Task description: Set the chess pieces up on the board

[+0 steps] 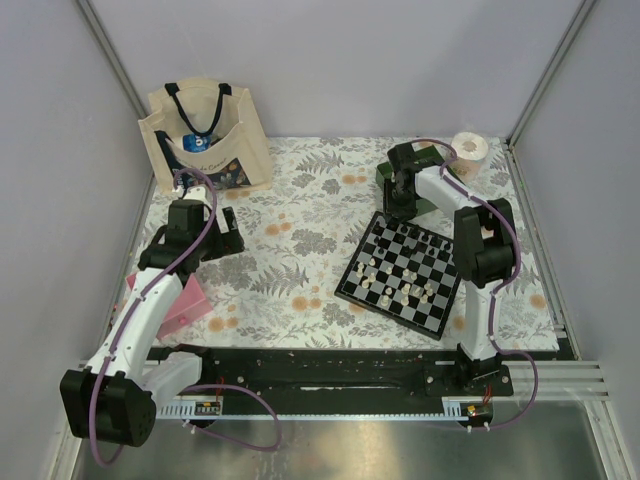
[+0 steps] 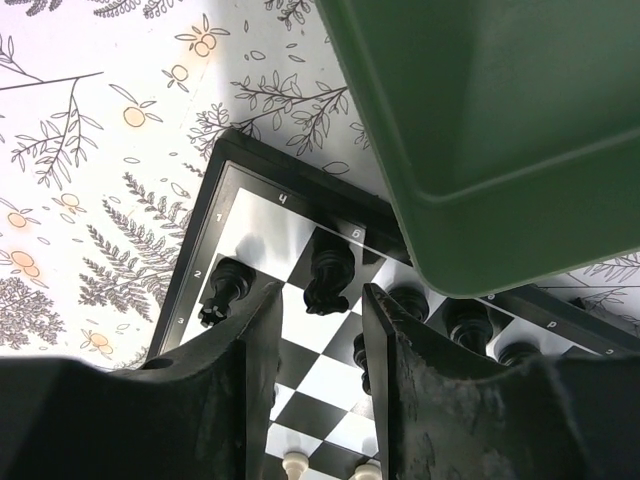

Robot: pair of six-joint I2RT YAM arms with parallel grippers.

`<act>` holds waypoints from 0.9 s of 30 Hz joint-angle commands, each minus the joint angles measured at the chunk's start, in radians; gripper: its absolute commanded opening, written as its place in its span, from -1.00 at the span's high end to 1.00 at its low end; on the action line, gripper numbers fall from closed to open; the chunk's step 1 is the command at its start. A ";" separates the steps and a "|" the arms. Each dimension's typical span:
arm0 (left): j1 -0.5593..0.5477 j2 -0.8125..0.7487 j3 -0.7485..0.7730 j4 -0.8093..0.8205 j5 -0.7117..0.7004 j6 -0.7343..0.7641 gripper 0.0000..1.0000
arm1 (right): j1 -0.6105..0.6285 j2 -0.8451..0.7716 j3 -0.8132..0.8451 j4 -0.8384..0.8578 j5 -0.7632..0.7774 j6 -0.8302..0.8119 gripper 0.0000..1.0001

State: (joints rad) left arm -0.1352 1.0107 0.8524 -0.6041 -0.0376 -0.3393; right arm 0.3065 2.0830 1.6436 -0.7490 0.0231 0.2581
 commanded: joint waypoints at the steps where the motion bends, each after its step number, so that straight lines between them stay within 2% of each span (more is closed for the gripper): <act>1: 0.003 -0.006 0.040 0.024 0.001 0.010 -0.98 | -0.001 -0.035 0.031 -0.001 -0.020 -0.014 0.05; 16: 0.003 -0.023 0.039 0.024 0.004 0.010 -0.98 | 0.034 -0.132 0.064 -0.012 -0.038 -0.043 -0.04; 27: 0.003 -0.021 0.037 0.024 0.005 0.008 -0.98 | 0.102 -0.049 0.113 -0.053 -0.049 -0.098 -0.02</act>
State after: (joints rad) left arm -0.1352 1.0092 0.8524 -0.6041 -0.0376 -0.3393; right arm 0.3931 2.0052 1.6974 -0.7746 -0.0132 0.1974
